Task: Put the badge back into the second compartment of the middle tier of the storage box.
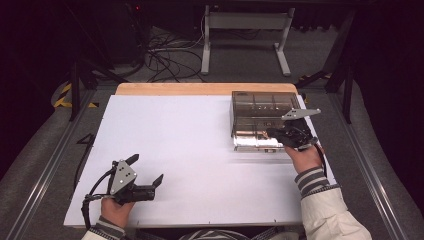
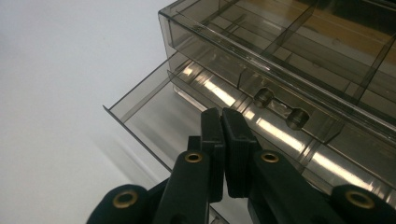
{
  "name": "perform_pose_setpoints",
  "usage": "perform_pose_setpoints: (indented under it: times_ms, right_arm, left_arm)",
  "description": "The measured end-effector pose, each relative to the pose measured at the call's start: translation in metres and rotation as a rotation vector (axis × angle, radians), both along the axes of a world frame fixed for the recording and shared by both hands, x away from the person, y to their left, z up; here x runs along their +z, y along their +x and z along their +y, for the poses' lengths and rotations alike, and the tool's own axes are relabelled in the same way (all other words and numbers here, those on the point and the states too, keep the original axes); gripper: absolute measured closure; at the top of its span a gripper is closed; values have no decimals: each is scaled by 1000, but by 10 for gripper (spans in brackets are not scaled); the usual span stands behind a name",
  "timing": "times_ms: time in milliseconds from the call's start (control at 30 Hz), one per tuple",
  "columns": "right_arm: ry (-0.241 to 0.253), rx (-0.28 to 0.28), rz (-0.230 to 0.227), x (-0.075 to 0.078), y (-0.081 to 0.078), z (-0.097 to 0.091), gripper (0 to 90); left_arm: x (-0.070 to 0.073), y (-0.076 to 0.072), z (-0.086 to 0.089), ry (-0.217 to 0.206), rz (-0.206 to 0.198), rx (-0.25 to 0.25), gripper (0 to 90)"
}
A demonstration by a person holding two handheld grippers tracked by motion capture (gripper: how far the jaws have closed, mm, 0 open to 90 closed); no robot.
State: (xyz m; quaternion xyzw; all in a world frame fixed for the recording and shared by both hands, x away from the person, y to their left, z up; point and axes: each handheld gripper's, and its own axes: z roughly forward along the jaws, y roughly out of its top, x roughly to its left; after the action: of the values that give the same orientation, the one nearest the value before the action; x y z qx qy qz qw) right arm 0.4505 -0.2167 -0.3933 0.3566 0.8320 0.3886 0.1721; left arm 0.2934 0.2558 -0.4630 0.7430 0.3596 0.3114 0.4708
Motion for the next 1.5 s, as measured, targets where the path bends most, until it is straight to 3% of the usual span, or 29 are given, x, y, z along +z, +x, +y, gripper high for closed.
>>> perform_pose_setpoints:
  times_ms: [667, 1500]
  right_arm:
    - [36, -23, 63, -23, 12, -2, 884]
    - [63, -35, 101, -34, 10, -3, 883]
  left_arm:
    - [0, 0, 0, 1, -1, -1, 26]
    - [0, 0, 0, 13, -1, -3, 26]
